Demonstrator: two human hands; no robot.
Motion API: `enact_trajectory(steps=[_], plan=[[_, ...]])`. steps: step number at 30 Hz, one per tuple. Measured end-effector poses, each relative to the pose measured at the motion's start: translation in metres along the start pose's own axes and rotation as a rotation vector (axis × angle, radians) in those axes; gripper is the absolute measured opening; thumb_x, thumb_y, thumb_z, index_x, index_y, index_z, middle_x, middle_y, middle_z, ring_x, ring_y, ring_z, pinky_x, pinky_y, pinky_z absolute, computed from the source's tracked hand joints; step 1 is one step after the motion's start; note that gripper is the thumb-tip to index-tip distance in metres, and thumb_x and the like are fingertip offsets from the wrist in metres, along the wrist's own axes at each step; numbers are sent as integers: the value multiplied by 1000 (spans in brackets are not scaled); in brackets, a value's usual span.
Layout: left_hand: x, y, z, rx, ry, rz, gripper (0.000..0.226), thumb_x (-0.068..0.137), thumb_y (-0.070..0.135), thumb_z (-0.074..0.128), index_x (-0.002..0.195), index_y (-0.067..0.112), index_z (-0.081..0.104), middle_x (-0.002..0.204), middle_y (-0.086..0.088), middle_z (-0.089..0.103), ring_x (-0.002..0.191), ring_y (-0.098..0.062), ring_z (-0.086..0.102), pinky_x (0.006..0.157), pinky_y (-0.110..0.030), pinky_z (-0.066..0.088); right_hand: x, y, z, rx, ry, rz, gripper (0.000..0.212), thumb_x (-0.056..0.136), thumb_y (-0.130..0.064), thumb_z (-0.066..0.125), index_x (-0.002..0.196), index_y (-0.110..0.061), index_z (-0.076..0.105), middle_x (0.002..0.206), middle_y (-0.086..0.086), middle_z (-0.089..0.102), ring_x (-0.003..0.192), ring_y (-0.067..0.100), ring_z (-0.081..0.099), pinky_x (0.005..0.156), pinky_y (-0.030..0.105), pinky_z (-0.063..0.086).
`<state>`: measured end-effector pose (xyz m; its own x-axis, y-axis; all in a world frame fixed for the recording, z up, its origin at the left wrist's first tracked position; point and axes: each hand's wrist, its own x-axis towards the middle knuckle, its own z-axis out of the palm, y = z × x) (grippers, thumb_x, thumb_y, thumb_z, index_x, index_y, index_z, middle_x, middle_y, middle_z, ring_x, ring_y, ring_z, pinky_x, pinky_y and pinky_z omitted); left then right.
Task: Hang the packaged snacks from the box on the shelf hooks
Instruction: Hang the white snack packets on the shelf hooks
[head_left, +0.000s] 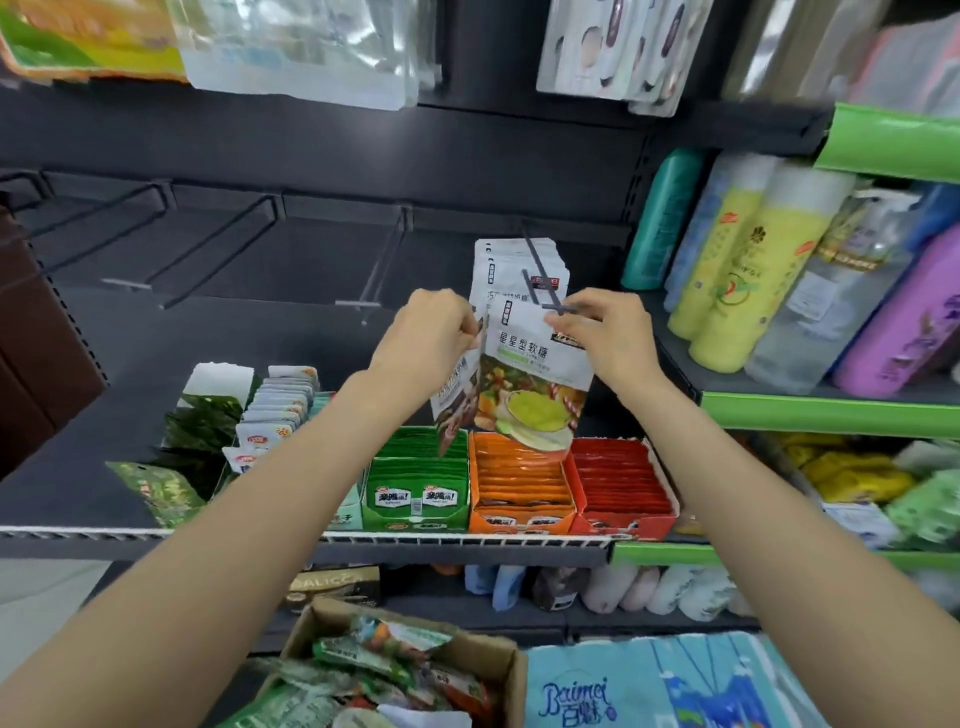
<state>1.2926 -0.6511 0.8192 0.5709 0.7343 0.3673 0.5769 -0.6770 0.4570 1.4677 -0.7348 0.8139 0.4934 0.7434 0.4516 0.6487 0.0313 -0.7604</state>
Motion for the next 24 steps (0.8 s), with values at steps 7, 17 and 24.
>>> enact_trajectory(steps=[7, 17, 24], plan=[[11, -7, -5, 13, -2, 106, 17, 88, 4, 57, 95, 10, 71, 100, -11, 67, 93, -32, 62, 79, -43, 52, -11, -3, 8, 197, 13, 28, 22, 85, 2, 62, 104, -9, 68, 87, -1, 66, 71, -14, 59, 67, 5, 44], [30, -21, 2, 36, -10, 125, 16, 90, 7, 56, 98, 10, 70, 99, -10, 66, 89, -30, 62, 74, -41, 53, 39, 15, 40, 166, 202, 121, 13, 78, 4, 65, 79, -7, 72, 70, -4, 66, 71, 3, 63, 70, 17, 49], [36, -30, 19, 95, -29, 74, 28, 86, -8, 54, 104, 9, 68, 104, -13, 63, 93, -34, 62, 78, -43, 53, 84, 35, 63, -94, 231, 88, 4, 79, -18, 69, 78, -17, 73, 90, 4, 69, 91, 17, 61, 67, 21, 35]])
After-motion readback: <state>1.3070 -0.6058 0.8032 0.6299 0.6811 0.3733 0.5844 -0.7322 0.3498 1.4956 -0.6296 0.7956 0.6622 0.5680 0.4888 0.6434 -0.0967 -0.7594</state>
